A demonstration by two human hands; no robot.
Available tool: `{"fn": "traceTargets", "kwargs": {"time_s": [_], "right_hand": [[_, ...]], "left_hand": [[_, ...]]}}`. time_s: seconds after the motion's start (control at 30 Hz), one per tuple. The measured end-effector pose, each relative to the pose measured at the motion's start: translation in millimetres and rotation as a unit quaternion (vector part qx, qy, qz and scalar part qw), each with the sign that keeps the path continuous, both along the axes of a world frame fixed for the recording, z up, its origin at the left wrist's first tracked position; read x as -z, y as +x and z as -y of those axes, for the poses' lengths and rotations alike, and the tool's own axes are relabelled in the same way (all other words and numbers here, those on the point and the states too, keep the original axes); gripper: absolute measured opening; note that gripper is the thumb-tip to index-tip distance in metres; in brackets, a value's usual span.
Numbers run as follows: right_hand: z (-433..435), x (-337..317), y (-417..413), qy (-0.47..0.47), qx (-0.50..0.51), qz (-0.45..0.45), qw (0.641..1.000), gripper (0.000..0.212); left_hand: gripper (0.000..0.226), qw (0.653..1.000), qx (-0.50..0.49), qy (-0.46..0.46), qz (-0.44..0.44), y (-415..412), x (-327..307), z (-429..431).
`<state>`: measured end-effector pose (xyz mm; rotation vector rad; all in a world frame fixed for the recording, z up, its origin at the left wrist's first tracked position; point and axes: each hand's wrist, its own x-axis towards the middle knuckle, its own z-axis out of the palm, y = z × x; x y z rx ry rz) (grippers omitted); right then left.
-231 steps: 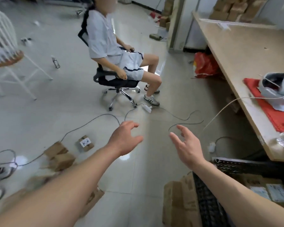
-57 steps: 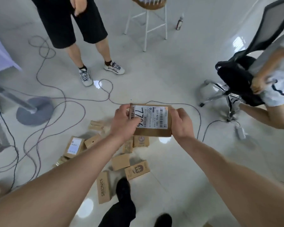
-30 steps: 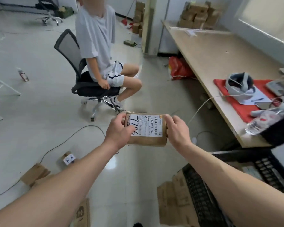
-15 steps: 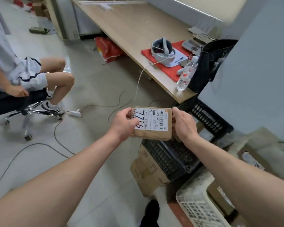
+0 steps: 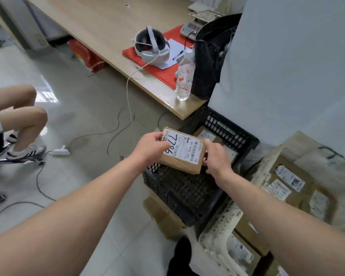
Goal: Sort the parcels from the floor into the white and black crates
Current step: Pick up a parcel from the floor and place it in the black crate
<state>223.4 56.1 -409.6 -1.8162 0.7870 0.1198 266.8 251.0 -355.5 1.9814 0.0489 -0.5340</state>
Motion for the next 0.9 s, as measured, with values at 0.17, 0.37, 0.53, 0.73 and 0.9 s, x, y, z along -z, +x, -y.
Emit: {"fn": "traceTargets", "kwargs": {"time_s": [0.17, 0.37, 0.53, 0.73, 0.9], "right_hand": [[18, 37, 16, 0.019, -0.005, -0.059, 0.998, 0.051], [29, 89, 22, 0.045, -0.004, -0.136, 0.99, 0.045], [24, 122, 22, 0.075, 0.028, -0.178, 0.981, 0.048], [13, 152, 21, 0.102, 0.069, -0.211, 0.97, 0.051], [4, 172, 28, 0.149, 0.118, -0.206, 0.96, 0.043]], "left_hand": [[0.049, 0.997, 0.015, 0.059, -0.055, 26, 38, 27], [0.04, 0.984, 0.04, 0.105, -0.137, 43, 85, 45], [0.052, 0.976, 0.072, 0.136, -0.155, 57, 117, 56], [0.063, 0.962, 0.146, 0.162, -0.165, 71, 154, 63], [0.066, 0.952, 0.182, 0.186, -0.161, 88, 186, 66]]}}
